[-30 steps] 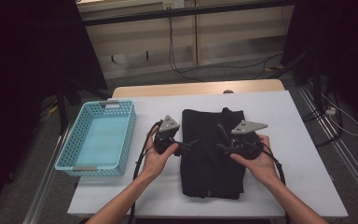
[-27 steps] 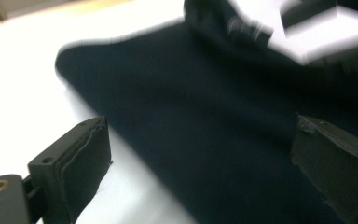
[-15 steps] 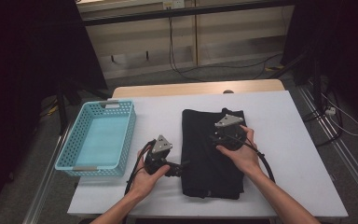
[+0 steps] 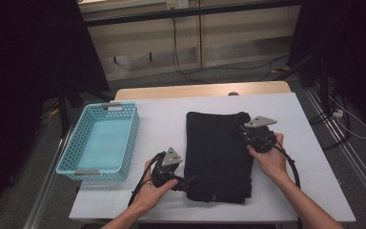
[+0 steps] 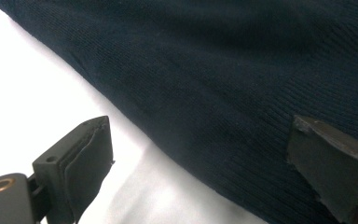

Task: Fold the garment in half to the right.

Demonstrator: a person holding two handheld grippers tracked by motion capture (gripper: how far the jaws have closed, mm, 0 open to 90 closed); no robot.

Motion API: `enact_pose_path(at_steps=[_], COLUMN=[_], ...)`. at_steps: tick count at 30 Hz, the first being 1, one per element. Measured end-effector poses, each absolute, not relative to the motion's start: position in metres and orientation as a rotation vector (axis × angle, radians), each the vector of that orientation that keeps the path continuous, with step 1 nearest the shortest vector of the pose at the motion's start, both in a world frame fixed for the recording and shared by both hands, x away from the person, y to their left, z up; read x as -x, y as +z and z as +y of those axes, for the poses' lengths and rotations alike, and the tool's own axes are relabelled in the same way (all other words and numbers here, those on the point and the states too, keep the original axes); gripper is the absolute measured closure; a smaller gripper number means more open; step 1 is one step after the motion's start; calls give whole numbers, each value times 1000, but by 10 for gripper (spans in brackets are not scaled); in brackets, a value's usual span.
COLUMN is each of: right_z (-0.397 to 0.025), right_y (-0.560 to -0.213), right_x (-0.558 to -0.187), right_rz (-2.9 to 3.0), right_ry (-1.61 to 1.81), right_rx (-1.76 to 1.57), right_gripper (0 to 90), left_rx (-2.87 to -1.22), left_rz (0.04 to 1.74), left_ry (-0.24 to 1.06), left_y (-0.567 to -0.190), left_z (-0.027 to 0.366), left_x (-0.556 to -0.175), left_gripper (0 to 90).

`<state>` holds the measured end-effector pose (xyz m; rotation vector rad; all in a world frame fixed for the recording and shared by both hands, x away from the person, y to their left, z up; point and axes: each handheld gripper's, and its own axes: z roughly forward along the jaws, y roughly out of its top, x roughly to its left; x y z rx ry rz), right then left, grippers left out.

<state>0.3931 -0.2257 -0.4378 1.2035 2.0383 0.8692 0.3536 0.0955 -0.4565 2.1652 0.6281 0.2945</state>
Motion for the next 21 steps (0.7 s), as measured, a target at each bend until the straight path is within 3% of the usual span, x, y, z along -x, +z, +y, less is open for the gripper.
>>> enact_pose_path(at_steps=[8,13,21], right_z=[-249,-256,-254], right_y=[-444,-441,-434], right_x=[-391,-393,-433], right_rz=[2057,2023,2002], right_ry=[842,877,939], right_rx=[-1252,-1269,-1277], right_gripper=[799,513,437], left_rx=[-2198,-2188,-2180], left_rz=[622,632,607], left_ry=[295,261,263], left_y=[-464,-461,-459], left_z=[91,97,100], left_x=[-352,-352,-351], left_gripper=[84,86,74])
